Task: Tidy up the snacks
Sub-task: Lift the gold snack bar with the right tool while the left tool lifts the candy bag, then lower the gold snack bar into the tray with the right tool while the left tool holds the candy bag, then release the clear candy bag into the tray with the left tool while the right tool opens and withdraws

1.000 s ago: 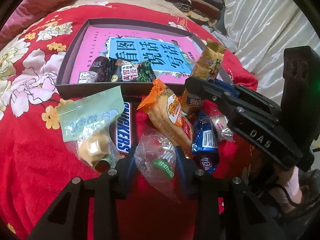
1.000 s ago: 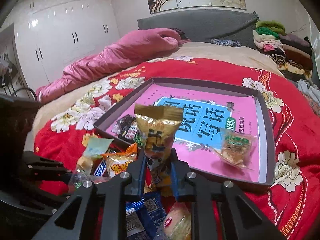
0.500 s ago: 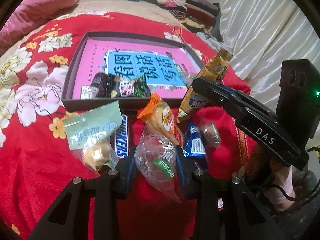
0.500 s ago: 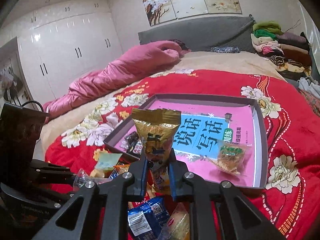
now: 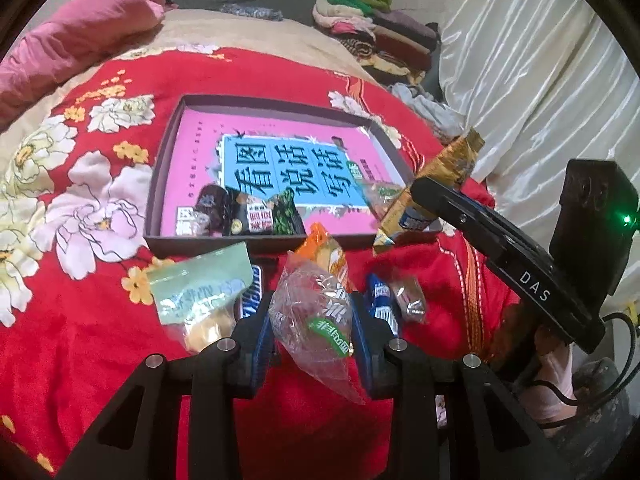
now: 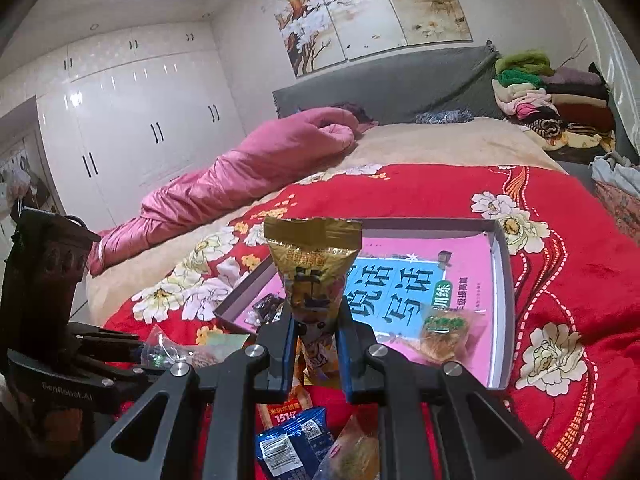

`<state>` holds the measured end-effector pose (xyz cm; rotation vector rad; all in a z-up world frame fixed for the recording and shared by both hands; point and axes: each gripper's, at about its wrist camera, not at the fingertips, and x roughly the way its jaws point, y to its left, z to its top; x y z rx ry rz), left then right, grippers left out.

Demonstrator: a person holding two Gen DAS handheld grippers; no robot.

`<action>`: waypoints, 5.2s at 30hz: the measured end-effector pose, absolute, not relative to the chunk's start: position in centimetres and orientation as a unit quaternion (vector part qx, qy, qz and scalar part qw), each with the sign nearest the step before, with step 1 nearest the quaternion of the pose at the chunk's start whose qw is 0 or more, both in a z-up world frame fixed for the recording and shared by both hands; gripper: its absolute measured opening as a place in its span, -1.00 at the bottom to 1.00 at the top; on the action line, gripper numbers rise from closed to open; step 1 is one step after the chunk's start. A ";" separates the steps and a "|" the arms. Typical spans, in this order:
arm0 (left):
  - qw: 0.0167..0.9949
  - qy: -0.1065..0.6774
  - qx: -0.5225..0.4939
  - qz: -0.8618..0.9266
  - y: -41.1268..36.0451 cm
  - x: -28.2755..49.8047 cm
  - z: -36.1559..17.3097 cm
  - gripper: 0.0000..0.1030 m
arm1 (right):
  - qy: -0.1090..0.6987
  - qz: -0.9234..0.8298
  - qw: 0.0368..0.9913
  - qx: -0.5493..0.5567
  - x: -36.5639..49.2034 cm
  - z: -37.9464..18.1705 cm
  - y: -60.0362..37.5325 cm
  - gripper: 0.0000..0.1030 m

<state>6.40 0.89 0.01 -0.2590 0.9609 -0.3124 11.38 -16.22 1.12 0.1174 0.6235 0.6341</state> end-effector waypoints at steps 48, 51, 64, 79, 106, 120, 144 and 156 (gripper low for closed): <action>0.890 0.403 -0.162 -0.142 -1.2 13.6 1.9 -0.30 | 0.283 0.194 0.933 0.106 13.8 1.4 -23.1 -0.65; 0.889 0.404 -0.161 -0.142 -1.5 14.0 1.7 -0.30 | 0.286 0.187 0.934 0.105 13.9 1.2 -23.3 -0.65; 0.884 0.418 -0.152 -0.144 -3.1 15.4 0.3 -0.30 | 0.306 0.173 0.930 0.110 14.6 0.2 -23.6 -0.65; 0.877 0.434 -0.145 -0.147 -3.9 16.4 -1.0 -0.30 | 0.331 0.177 0.920 0.108 15.4 -1.2 -23.1 -0.65; 0.860 0.463 -0.143 -0.158 -5.3 18.0 -3.4 -0.29 | 0.373 0.168 0.906 0.111 17.3 -4.0 -22.5 -0.64; 0.857 0.472 -0.141 -0.151 -5.3 18.2 -4.0 -0.29 | 0.386 0.177 0.899 0.108 19.0 -5.0 -21.4 -0.63; 0.858 0.470 -0.142 -0.149 -4.8 18.0 -3.7 -0.27 | 0.390 0.192 0.896 0.094 18.7 -4.5 -20.7 -0.20; 0.861 0.467 -0.140 -0.144 -4.6 18.3 -3.4 -0.25 | 0.367 0.185 0.907 0.090 18.1 -3.2 -21.3 -0.12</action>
